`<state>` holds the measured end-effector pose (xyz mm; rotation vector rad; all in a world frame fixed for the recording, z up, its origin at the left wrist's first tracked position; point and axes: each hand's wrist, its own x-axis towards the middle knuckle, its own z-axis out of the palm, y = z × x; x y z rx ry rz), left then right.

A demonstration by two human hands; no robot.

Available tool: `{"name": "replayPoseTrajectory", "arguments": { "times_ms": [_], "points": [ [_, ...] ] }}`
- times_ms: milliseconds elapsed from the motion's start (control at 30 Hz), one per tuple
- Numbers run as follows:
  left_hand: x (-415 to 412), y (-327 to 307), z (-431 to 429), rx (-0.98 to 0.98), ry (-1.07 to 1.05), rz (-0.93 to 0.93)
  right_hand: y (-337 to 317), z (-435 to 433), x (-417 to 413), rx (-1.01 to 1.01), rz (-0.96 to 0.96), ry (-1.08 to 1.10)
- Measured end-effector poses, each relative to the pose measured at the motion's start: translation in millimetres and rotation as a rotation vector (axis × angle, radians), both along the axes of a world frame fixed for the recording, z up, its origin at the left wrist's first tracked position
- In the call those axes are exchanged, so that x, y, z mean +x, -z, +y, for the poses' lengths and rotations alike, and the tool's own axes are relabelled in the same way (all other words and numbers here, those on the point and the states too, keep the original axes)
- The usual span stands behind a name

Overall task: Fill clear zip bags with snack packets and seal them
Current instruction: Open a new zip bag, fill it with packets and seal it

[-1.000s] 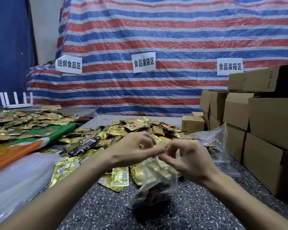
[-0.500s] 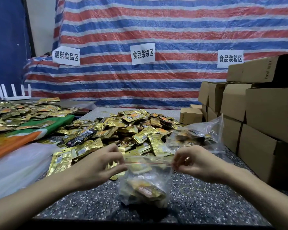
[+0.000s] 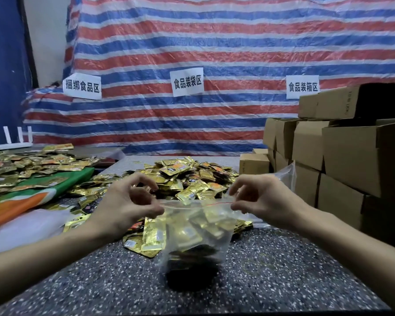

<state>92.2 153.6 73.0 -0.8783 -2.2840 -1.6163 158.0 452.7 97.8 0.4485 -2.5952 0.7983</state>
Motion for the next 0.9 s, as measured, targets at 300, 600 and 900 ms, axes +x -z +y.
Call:
{"name": "replayPoseTrajectory", "arguments": {
  "times_ms": [300,600,900],
  "points": [
    [-23.3,-31.3,-2.6,-0.017,0.015,-0.221,-26.5,4.3,-24.7,0.077,-0.106,0.071],
    [-22.3,-34.2,-0.1,-0.183,-0.035,-0.096,-43.0,3.1,-37.4,0.172,-0.103,0.05],
    [-19.0,-34.9,12.1,-0.209,-0.033,-0.027,-44.8,-51.3,-45.3,0.295,-0.187,-0.153]
  ]
}}
